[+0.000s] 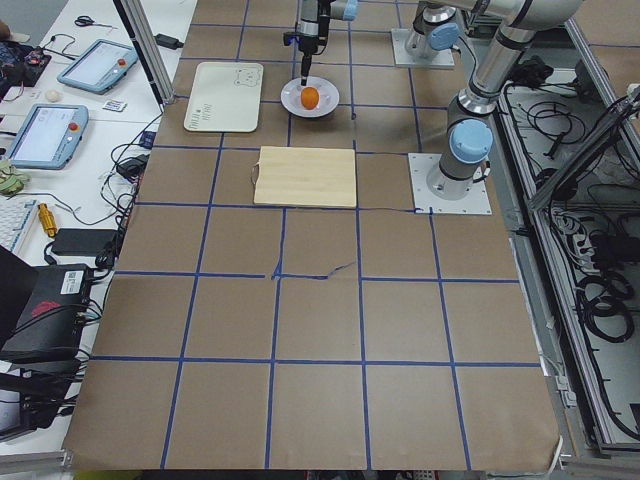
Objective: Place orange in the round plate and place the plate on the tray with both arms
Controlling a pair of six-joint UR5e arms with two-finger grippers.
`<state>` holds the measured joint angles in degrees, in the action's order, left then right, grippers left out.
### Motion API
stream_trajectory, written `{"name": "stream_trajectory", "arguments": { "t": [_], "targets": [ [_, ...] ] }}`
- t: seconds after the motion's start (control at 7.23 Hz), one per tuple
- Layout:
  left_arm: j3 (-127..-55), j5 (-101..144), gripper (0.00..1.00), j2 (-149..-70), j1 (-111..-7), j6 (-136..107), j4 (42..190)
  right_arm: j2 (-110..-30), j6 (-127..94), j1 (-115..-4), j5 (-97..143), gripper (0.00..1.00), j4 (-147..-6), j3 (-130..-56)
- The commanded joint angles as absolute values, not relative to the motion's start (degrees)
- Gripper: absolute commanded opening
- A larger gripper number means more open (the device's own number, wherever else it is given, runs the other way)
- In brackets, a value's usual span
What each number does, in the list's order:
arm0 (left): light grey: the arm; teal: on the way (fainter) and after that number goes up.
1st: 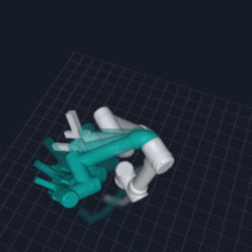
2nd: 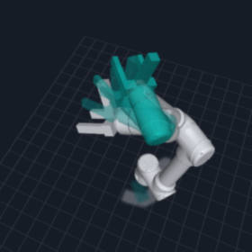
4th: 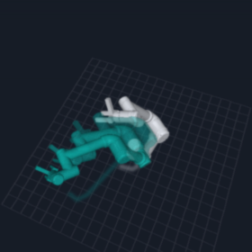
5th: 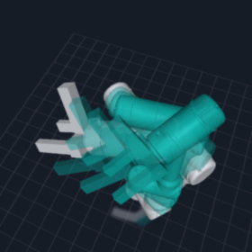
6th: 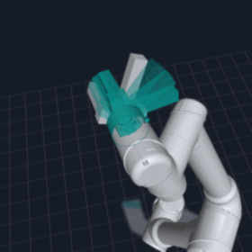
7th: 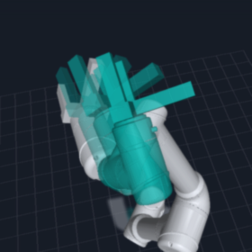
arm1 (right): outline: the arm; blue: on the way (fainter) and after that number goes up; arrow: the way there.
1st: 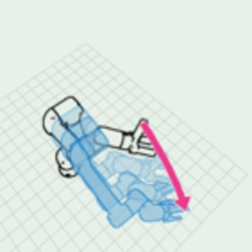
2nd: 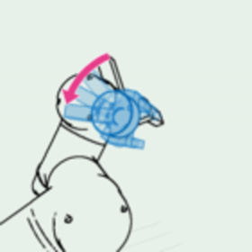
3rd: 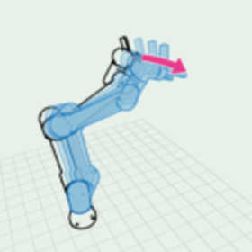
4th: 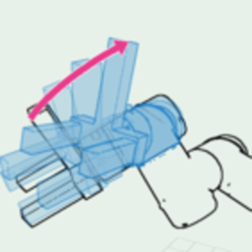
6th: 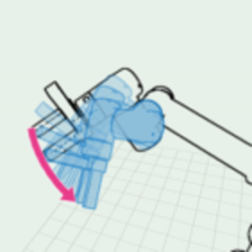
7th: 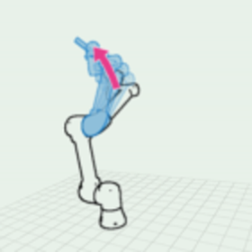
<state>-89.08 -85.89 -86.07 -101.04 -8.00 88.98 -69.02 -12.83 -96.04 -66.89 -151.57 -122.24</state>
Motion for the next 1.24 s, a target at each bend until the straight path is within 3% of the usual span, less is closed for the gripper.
{"name": "stream_trajectory", "arguments": {
  "t": [0.0, 0.28, 0.55, 0.69, 0.83, 1.11],
  "targets": [
    [-89.47, -86.04, 1.00, -86.22, -97.93, 0.90, 84.49, -68.91, -14.32, -96.06, -66.53, 1.00, -151.61, -123.22],
    [-90.00, -86.04, 1.00, -85.35, -94.67, 4.39, 84.64, -68.91, -14.85, -96.06, -66.53, 0.83, -151.52, -123.48],
    [-90.09, -86.13, 1.00, -84.29, -94.31, 4.39, 88.21, -68.91, -15.64, -96.24, -66.53, 0.54, -151.44, -123.75],
    [-90.00, -86.13, 1.00, -83.77, -94.39, 4.39, 90.50, -68.91, -15.56, -96.24, -66.53, 0.34, -151.44, -123.75],
    [-90.00, -86.13, 1.00, -83.50, -94.39, 4.39, 90.53, -68.91, -15.56, -96.24, -66.45, 0.25, -151.44, -123.66],
    [-90.09, -86.04, 1.00, -83.41, -94.31, 4.57, 90.53, -69.52, -15.64, -96.15, -66.45, 0.19, -151.44, -123.40]
  ]
}}
